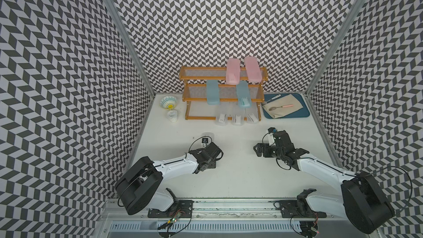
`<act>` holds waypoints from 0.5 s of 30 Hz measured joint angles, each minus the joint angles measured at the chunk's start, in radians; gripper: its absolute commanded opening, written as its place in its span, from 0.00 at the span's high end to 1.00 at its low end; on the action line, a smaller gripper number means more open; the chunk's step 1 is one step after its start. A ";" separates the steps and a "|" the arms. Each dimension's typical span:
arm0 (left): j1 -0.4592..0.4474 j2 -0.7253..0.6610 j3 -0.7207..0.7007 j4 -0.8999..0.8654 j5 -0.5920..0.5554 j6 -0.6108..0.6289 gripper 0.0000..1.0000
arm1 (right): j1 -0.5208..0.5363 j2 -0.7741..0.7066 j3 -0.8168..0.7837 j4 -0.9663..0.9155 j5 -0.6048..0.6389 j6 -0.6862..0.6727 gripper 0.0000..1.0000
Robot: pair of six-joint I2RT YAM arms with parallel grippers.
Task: Place the pencil cases on the shelf according to color
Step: Pick up the pencil case from the center of the board.
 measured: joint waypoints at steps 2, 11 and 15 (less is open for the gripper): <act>-0.003 0.002 0.005 -0.008 -0.002 -0.009 0.35 | 0.000 0.000 -0.006 -0.002 0.004 0.000 0.00; 0.029 -0.052 0.093 -0.088 -0.018 0.010 0.30 | 0.000 -0.002 -0.007 0.000 0.008 0.000 0.01; 0.138 -0.052 0.183 -0.048 0.002 0.090 0.30 | 0.000 -0.001 -0.001 0.000 0.001 0.000 0.00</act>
